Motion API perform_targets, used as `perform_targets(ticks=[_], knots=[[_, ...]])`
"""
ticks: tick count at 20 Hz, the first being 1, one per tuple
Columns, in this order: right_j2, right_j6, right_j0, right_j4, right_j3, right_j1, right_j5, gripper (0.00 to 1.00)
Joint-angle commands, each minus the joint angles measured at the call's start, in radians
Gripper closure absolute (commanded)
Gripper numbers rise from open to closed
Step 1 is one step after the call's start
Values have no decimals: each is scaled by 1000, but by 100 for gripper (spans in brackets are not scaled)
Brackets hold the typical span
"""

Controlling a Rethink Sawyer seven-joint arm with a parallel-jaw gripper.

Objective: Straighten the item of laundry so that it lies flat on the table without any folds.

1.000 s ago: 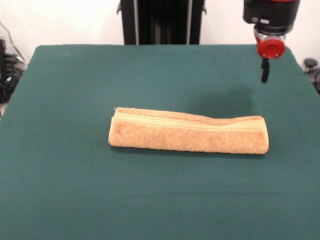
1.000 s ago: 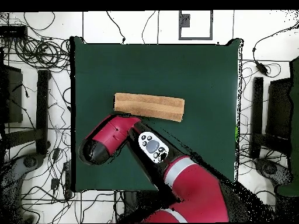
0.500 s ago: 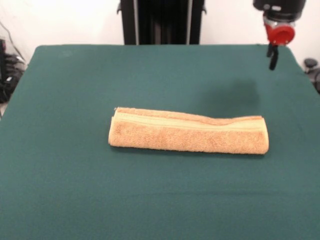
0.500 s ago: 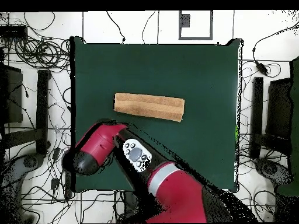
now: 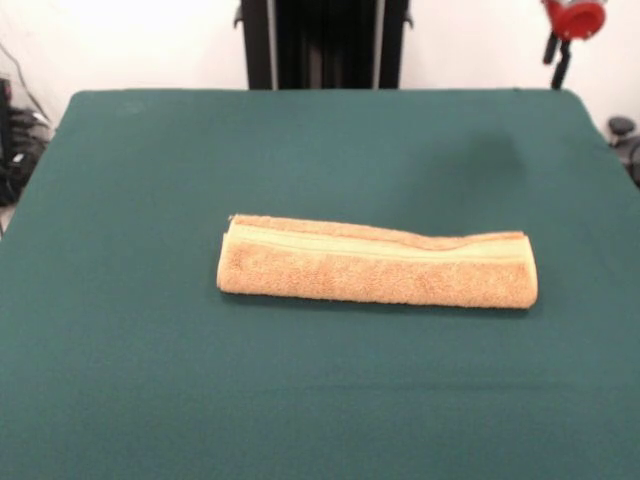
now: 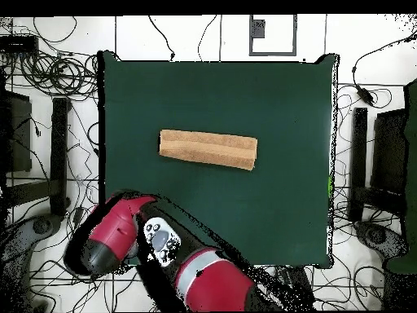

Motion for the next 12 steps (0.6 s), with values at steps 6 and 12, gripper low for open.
perform_targets(ticks=[6,12], knots=[[-220,530,127,216,151,-83,-164,0],[-404,728,208,382,162,-72,-231,0]])
